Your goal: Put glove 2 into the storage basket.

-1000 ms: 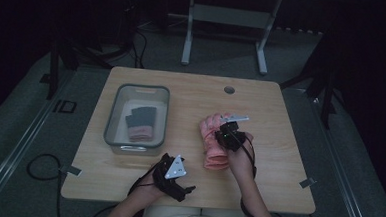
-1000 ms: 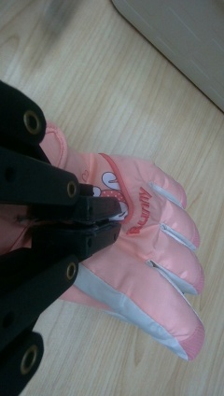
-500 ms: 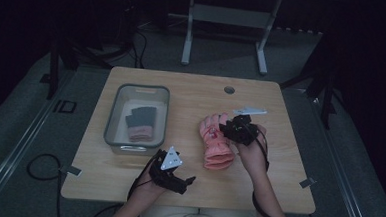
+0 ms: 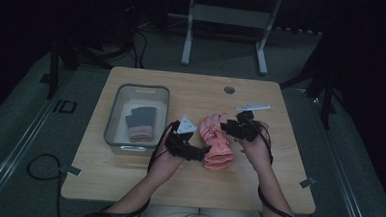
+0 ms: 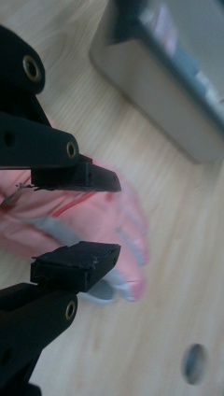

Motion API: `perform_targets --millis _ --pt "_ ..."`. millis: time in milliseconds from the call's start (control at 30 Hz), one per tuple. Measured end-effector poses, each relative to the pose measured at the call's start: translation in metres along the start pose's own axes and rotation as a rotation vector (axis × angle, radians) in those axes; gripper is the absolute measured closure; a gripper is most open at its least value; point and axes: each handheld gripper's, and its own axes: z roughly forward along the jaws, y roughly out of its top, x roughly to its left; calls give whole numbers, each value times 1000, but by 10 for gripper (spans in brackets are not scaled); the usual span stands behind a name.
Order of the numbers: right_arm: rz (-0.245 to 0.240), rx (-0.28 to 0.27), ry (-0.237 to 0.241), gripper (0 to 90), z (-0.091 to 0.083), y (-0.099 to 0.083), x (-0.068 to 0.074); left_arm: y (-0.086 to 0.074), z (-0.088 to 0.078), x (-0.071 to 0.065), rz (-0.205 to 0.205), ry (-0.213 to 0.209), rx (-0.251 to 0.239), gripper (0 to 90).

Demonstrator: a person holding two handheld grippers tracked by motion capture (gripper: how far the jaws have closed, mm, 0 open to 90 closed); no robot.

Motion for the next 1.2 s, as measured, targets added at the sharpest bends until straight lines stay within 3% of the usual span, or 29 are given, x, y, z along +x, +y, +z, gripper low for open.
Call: perform_targets --millis 33,67,100,133,167,200,233,300,400,633,833,933,1000,1033,1200 --pt "31 26 -1 571 10 -13 -9 5 10 11 -78 -20 -1 139" --pt "34 40 4 548 13 -16 -11 6 17 16 -109 -26 7 139" --pt "34 65 8 534 18 -20 -13 6 32 25 -165 -32 58 139" --pt "24 91 1 522 22 -23 -14 4 40 30 -197 -39 93 139" --pt "24 91 1 522 22 -23 -14 4 40 30 -197 -39 93 140" --pt "21 115 -7 507 26 -26 -16 0 52 35 -241 -49 139 140" --pt "41 148 1 481 32 -30 -21 -2 57 36 -247 -48 164 142" --pt "77 162 27 472 35 -34 -27 -7 67 39 -246 -35 206 142" --pt "89 176 46 468 39 -38 -30 -14 78 48 -316 -44 211 178" --pt "101 185 67 525 47 -42 -28 -27 99 62 -410 -156 240 290" --pt "107 186 86 607 48 -44 -30 -29 105 64 -429 -248 232 474" --pt "112 172 90 642 48 -45 -29 -26 102 61 -414 -258 226 627" --pt "115 163 89 642 47 -46 -28 -26 102 61 -414 -258 226 662" --pt "122 143 93 665 45 -47 -29 -21 98 56 -379 -251 226 717" --pt "141 124 147 671 37 -53 -34 -15 94 51 -349 -271 242 743"
